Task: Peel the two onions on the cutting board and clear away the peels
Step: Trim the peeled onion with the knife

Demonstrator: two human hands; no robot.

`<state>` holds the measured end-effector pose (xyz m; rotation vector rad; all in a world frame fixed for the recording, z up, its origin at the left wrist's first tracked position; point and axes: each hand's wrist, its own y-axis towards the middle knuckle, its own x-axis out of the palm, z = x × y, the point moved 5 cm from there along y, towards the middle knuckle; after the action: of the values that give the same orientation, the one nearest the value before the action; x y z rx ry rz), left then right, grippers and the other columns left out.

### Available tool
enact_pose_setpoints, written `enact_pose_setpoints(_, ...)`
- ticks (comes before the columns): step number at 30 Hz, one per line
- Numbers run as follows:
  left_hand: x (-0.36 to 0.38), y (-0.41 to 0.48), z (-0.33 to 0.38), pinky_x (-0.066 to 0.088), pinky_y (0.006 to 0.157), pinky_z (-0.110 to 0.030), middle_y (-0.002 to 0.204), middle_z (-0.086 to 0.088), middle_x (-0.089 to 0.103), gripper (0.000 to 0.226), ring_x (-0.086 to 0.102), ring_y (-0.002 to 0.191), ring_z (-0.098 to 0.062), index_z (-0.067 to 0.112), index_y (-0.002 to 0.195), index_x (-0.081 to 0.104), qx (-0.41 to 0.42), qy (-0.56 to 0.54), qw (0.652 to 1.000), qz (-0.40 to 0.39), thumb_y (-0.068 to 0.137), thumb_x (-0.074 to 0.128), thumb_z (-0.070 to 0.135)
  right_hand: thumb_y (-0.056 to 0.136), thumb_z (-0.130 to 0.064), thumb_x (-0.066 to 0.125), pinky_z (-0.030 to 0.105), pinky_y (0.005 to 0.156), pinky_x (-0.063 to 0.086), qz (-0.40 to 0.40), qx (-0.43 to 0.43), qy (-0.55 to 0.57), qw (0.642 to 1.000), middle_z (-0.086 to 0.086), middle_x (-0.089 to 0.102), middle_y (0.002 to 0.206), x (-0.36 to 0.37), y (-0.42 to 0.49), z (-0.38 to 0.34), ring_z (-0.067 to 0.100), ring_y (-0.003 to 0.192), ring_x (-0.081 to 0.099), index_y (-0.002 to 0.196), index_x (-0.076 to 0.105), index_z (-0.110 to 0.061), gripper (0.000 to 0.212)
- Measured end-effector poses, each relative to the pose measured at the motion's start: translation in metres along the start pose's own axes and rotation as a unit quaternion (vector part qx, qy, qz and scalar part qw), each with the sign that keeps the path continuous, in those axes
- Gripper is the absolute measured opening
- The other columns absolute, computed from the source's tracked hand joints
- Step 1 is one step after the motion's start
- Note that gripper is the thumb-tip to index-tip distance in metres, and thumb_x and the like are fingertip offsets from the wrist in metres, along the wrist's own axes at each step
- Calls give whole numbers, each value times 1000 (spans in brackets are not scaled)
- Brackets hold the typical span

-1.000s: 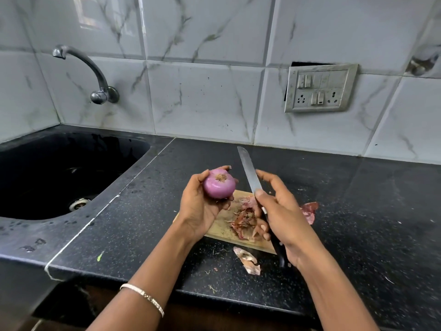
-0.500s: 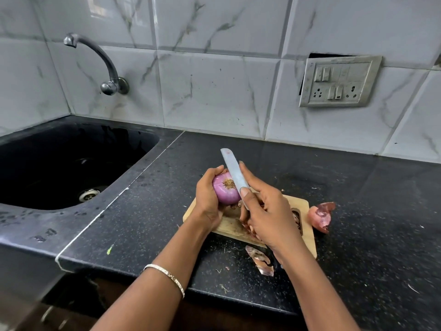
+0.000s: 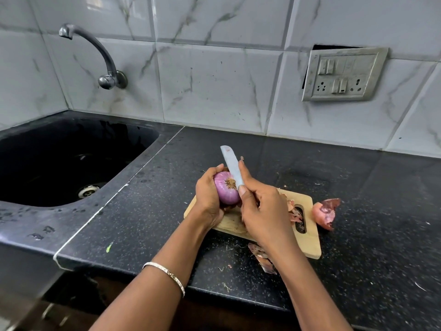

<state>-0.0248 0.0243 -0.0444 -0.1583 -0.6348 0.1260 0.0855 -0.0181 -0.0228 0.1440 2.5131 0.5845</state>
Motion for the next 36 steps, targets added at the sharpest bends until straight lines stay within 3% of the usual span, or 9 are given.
enact_pose_setpoints(2, 0, -1, 0, 44, 46, -22, 51, -1, 60, 62, 57, 42, -15, 17, 44, 67, -4, 2, 1000, 1, 101, 44, 27, 102, -17, 51, 34, 71, 38, 8, 2, 10, 1000, -14, 52, 59, 3, -7, 3, 8, 58, 44, 142, 48, -49, 52)
enact_pose_setpoints(5, -2, -2, 2, 44, 42, -20, 49, -1, 60, 48, 56, 39, -14, 13, 58, 64, -4, -6, 1000, 23, 101, 45, 23, 102, -16, 52, 37, 58, 39, 3, 16, 34, 999, -12, 48, 58, 7, -16, 8, 10, 57, 43, 140, 50, -51, 52)
enact_pose_setpoints(10, -4, -1, 3, 43, 44, -21, 51, -1, 61, 34, 57, 41, -15, 13, 71, 60, -8, -9, 999, 38, 100, 46, 25, 103, -18, 52, 28, 58, 37, -8, 82, 92, 992, -23, 51, 61, 6, -16, 8, 0, 57, 44, 138, 53, -51, 48)
enact_pose_setpoints(14, -6, 2, 1, 41, 55, -29, 57, -4, 64, 31, 58, 46, -17, 12, 78, 63, 2, -6, 999, 32, 98, 45, 26, 105, -18, 50, 29, 48, 34, -33, 149, 167, 974, 1, 49, 62, 5, -6, -1, 10, 48, 37, 134, 54, -53, 46)
enact_pose_setpoints(18, -7, 4, 0, 44, 51, -26, 58, -4, 65, 32, 59, 46, -17, 12, 79, 63, 2, -4, 1000, 27, 99, 42, 26, 106, -16, 48, 20, 36, 30, -56, 180, 198, 962, 3, 47, 56, 5, 1, -5, 6, 38, 34, 139, 52, -50, 47)
enact_pose_setpoints(22, -5, 3, -1, 46, 50, -25, 57, -5, 64, 32, 58, 45, -17, 10, 81, 63, 7, 2, 1000, 17, 100, 41, 24, 107, -17, 47, 19, 36, 29, -53, 190, 223, 955, 5, 46, 59, 4, -8, -5, 5, 38, 33, 140, 52, -49, 47)
enact_pose_setpoints(26, -6, 3, 1, 45, 58, -29, 56, -4, 65, 33, 59, 47, -17, 10, 80, 64, 27, 7, 999, 35, 100, 40, 21, 107, -16, 47, 20, 37, 27, -40, 195, 241, 950, 4, 45, 59, 8, -26, -7, 6, 41, 30, 138, 53, -52, 48)
enact_pose_setpoints(36, -8, 10, 0, 43, 48, -22, 60, -4, 59, 28, 53, 50, -17, 12, 83, 58, 27, -23, 998, 46, 99, 40, 24, 105, -10, 49, 15, 35, 21, -78, 273, 361, 889, 5, 46, 55, 12, -11, -8, 8, 38, 28, 133, 62, -42, 44)
